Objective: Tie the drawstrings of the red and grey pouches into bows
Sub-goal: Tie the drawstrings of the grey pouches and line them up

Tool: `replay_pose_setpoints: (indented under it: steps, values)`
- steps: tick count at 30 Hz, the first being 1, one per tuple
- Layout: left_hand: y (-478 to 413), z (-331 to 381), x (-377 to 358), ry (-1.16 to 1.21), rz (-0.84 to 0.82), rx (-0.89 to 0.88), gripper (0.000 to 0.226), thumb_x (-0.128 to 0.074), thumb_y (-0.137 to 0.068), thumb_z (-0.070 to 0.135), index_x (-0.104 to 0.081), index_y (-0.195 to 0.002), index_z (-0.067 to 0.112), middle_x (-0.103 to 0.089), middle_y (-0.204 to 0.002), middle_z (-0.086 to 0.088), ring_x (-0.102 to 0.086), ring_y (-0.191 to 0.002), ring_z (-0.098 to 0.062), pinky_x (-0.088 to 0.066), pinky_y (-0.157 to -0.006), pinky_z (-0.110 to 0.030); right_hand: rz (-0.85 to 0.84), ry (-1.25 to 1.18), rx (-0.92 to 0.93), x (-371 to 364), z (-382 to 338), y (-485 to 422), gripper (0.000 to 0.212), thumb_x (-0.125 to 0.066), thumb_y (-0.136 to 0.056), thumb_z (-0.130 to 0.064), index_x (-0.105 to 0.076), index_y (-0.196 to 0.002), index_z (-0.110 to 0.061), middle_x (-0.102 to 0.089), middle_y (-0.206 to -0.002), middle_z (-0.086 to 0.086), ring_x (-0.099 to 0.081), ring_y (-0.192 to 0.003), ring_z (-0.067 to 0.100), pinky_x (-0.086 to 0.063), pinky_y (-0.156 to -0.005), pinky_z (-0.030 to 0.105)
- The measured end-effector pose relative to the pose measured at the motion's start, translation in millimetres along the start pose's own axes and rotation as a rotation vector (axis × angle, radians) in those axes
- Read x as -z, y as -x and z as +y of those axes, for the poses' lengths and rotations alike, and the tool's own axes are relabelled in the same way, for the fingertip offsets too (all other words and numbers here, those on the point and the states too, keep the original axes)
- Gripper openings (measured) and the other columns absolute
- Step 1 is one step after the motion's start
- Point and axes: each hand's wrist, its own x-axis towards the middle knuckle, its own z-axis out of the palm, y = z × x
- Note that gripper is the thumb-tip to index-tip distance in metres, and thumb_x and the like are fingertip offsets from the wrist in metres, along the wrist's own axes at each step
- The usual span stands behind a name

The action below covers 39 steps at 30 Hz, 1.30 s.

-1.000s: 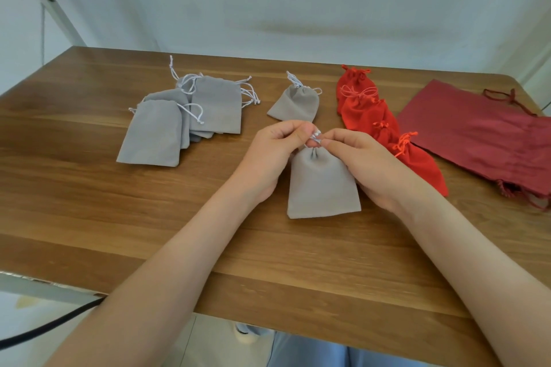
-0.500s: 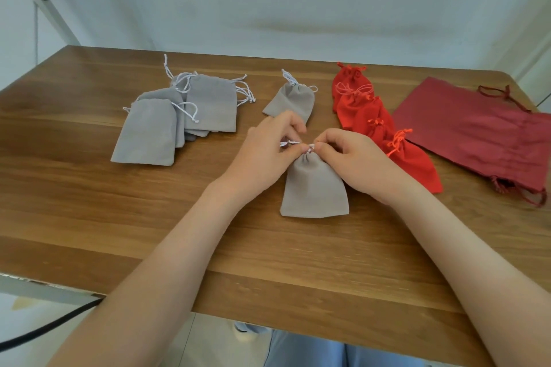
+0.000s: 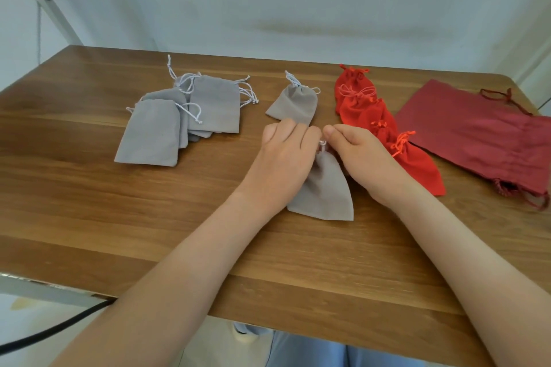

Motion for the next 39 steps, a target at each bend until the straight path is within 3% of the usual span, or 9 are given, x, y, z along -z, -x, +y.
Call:
replay_pose_setpoints:
  steps: [4, 8, 14, 18, 22, 26, 30, 34, 39]
  values:
    - [-0.2, -3.8, 0.3, 0.056, 0.068, -0.043, 0.017, -0.049, -0.091, 0.011, -0.063, -0.082, 0.013, -0.056, -0.072, -0.002, -0.050, -0.076, -0.021, -0.029, -0.068, -0.030, -0.095, -0.196, -0.077, 1.5, -1.1, 2.8, 0.023, -0.047, -0.099, -0.016, -0.061, -0.082, -0.013, -0.054, -0.065, 0.000, -0.044, -0.053, 0.004, -0.035, -0.050, 0.020]
    - [-0.4, -4.2, -3.1, 0.078, 0.096, -0.070, 0.015, -0.050, -0.089, 0.010, -0.065, -0.085, 0.010, -0.057, -0.073, -0.004, -0.039, -0.080, -0.018, -0.027, -0.069, -0.029, -0.122, -0.312, -0.079, 4.0, -2.7, 4.0, 0.021, -0.048, -0.097, -0.007, -0.067, -0.098, -0.015, -0.062, -0.085, 0.013, -0.051, -0.065, 0.015, -0.037, -0.050, 0.019]
    - [-1.0, -3.1, 0.9, 0.152, 0.135, -0.035, 0.015, -0.053, -0.091, 0.008, -0.067, -0.086, 0.010, -0.060, -0.076, -0.002, -0.044, -0.081, -0.017, -0.030, -0.070, -0.029, -0.109, -0.432, -0.058, 3.0, -0.5, 4.5, 0.019, -0.051, -0.095, -0.008, -0.068, -0.088, -0.012, -0.062, -0.089, 0.019, -0.052, -0.084, 0.029, -0.040, -0.073, 0.039]
    - [-2.5, 0.8, 2.5, 0.254, 0.176, 0.008, 0.010, -0.051, -0.092, 0.011, -0.061, -0.094, 0.012, -0.062, -0.078, -0.003, -0.044, -0.081, -0.015, -0.031, -0.072, -0.029, -0.049, -0.424, -0.008, 1.5, -1.6, 6.0, 0.017, -0.055, -0.094, -0.009, -0.065, -0.081, -0.014, -0.064, -0.079, 0.006, -0.055, -0.079, 0.023, -0.042, -0.071, 0.033]
    - [-3.3, 3.7, 2.4, 0.455, 0.171, 0.208, 0.021, -0.050, -0.089, 0.018, -0.041, -0.108, 0.015, -0.065, -0.086, -0.009, -0.045, -0.086, -0.012, -0.029, -0.080, -0.026, 0.051, -0.247, 0.105, -4.5, -5.2, 9.2, 0.016, -0.056, -0.094, -0.011, -0.061, -0.080, -0.016, -0.059, -0.071, -0.006, -0.049, -0.066, 0.004, -0.039, -0.062, 0.023]
    - [-2.0, 4.8, 6.1, 0.594, 0.175, 0.557, 0.040, -0.068, -0.082, 0.024, -0.050, -0.110, 0.003, -0.059, -0.095, -0.005, -0.033, -0.091, 0.001, -0.036, -0.086, -0.040, 0.030, -0.151, 0.196, -5.7, -8.9, 11.7, 0.014, -0.049, -0.097, -0.012, -0.057, -0.088, -0.005, -0.058, -0.083, 0.018, -0.049, -0.070, 0.015, -0.044, -0.065, 0.035]
    - [-2.0, 2.8, 6.4, 0.339, 0.200, 0.624, 0.044, -0.063, -0.078, 0.051, -0.048, -0.098, 0.015, -0.051, -0.111, -0.009, -0.038, -0.100, -0.018, -0.030, -0.082, -0.034, 0.009, -0.163, 0.217, -6.2, -6.4, 10.6, 0.016, -0.047, -0.098, -0.012, -0.056, -0.090, -0.003, -0.055, -0.086, 0.020, -0.048, -0.074, 0.023, -0.043, -0.071, 0.047]
    - [-3.2, 7.3, 10.0, 0.323, 0.124, 0.574, 0.024, -0.059, -0.084, 0.042, -0.065, -0.083, 0.019, -0.047, -0.131, -0.015, -0.039, -0.109, -0.023, -0.032, -0.088, -0.040, -0.005, -0.211, 0.184, -8.1, -4.8, 9.6, 0.015, -0.047, -0.098, -0.011, -0.056, -0.091, -0.002, -0.051, -0.081, 0.021, -0.045, -0.072, 0.019, -0.040, -0.066, 0.036]
    - [-2.6, 3.8, 8.5, 0.288, 0.113, 0.431, 0.021, -0.058, -0.088, 0.032, -0.067, -0.080, 0.015, -0.053, -0.127, -0.013, -0.049, -0.103, -0.031, -0.034, -0.084, -0.040, 0.004, -0.308, 0.144, -9.1, -6.9, 10.7, 0.014, -0.045, -0.099, -0.009, -0.054, -0.090, -0.003, -0.055, -0.075, 0.006, -0.050, -0.062, 0.003, -0.042, -0.054, 0.015]
